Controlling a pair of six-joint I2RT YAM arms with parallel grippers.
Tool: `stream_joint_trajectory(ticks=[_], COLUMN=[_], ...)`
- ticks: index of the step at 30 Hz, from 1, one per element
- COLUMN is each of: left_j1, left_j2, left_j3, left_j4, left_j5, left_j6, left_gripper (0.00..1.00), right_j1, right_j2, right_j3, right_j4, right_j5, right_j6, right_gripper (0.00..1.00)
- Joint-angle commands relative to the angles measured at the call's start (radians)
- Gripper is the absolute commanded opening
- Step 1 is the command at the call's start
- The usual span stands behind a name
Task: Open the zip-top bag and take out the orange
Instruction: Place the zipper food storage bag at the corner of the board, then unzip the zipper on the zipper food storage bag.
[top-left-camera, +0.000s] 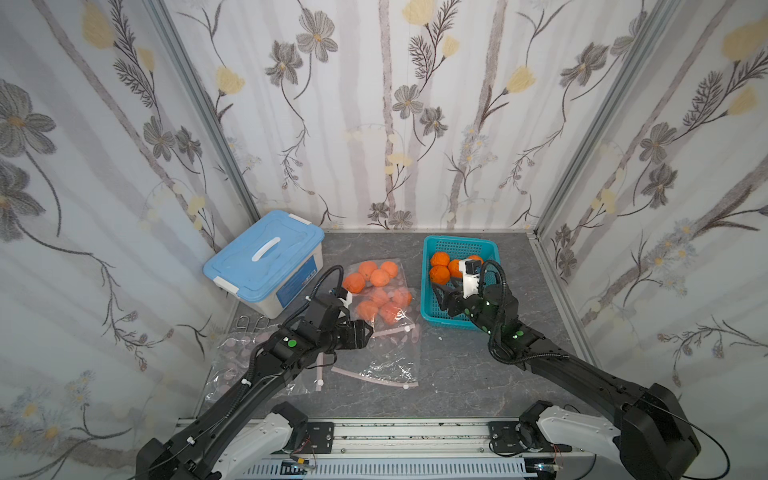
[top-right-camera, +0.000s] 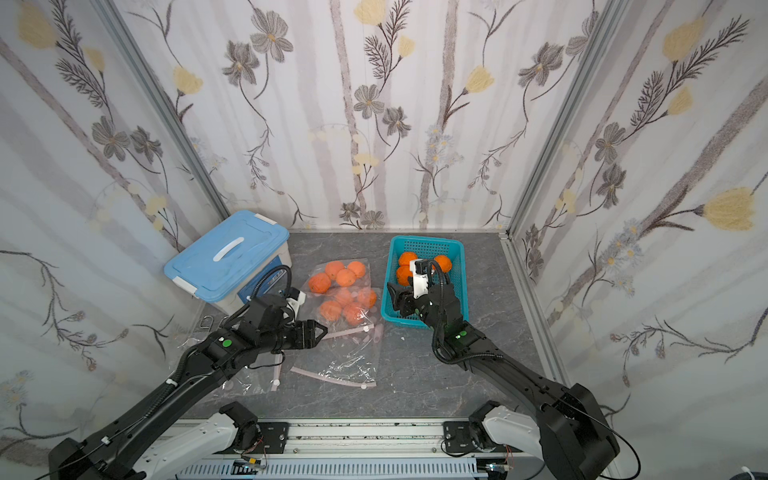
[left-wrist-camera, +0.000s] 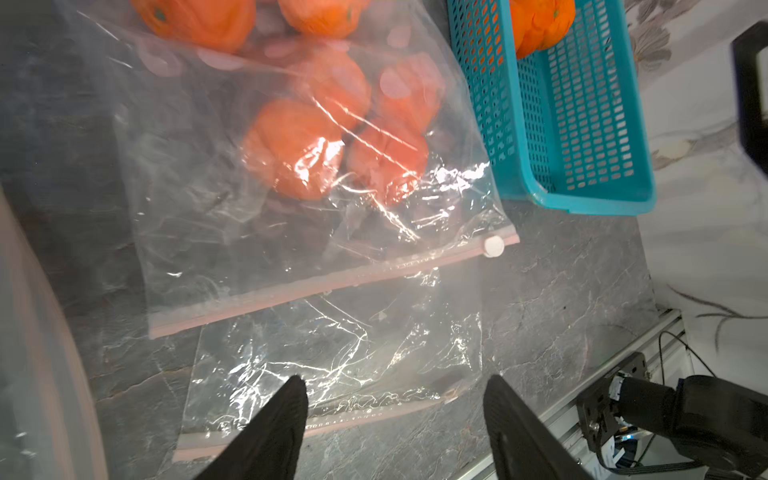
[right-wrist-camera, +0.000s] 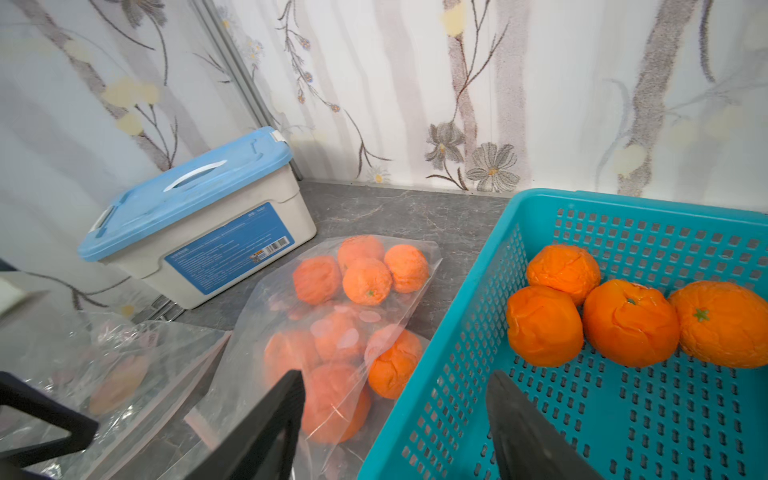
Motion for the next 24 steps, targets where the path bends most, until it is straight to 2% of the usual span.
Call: stream_joint_trajectory(ticks=[1, 5, 7, 9, 12, 16, 24], left_j1=[-0.079, -0.208, -0.267, -0.301, -0.304, -0.304, -0.304], left_j2=[0.048, 0.152, 0.197, 0.223, 0.234, 0.226, 0.151], left_j3=[-0.027, 0.02, 0.044, 0.042, 0.022, -0.019, -0.107], left_j4=[0.144, 0.179, 0.214, 0.266, 0.318, 0.375, 0.447], left_j5=[-0.075, -0.257, -0.342, -0.395, -0.425, -0.409, -0.406], left_j6=[0.011, 0.134, 0.24, 0.313, 0.352, 0.396, 0.475], left_gripper=[0.7, 0.73, 0.74, 0.72, 0.69, 0.66, 0.65], right_j1=[0.008, 0.013, 0.027, 0.056, 0.092, 0.134, 0.149], right_j2=[-0.045, -0.073, -0.061, -0.048, -0.025, -0.002, 0.112], right_j3=[0.003, 0.015, 0.016, 0.008, 0.015, -0.016, -0.012], right_j4=[-0.111, -0.261, -0.3, -0.312, -0.343, -0.249, -0.113], right_j5=[-0.122, -0.245, -0.331, -0.337, -0.311, -0.237, -0.232], right_j6=[-0.009, 0.109, 0.201, 0.318, 0.452, 0.659, 0.839], right_gripper=[0.67, 0.62, 0.61, 0.6, 0.57, 0.5, 0.44])
